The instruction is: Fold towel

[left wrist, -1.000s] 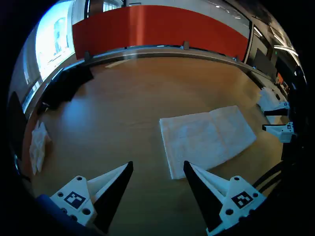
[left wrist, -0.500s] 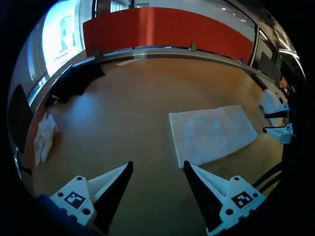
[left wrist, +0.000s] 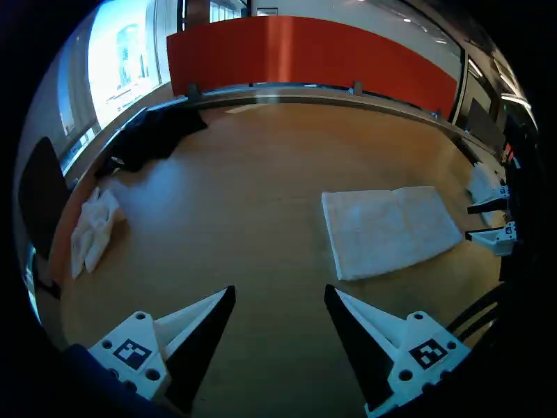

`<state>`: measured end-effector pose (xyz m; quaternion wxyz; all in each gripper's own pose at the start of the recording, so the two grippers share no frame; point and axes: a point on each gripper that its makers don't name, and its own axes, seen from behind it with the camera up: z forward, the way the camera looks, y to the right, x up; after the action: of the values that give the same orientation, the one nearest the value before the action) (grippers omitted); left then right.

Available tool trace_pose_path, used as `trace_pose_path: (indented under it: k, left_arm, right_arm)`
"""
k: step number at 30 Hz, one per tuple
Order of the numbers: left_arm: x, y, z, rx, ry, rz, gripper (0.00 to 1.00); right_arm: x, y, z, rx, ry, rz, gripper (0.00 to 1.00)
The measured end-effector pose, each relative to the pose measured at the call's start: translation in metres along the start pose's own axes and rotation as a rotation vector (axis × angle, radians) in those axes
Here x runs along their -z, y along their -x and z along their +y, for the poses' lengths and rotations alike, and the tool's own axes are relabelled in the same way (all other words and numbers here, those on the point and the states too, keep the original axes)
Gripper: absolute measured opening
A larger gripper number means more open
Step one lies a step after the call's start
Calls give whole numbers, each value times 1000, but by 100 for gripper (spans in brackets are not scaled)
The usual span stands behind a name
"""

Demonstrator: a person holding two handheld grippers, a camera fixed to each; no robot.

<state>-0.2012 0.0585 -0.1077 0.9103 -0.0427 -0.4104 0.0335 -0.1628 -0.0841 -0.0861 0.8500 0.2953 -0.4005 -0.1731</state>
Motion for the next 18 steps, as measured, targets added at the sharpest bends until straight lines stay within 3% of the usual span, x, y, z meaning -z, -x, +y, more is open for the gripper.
trace_pose_path:
  k: [9, 18]
  left_arm:
    - [3, 6, -4, 9, -3, -10, 95]
    - [4, 7, -7, 7, -6, -10, 95]
  right_arm:
    - [-12, 24, -2, 22, -33, -56, 83]
    - [-20, 37, -6, 24, -70, -81, 60]
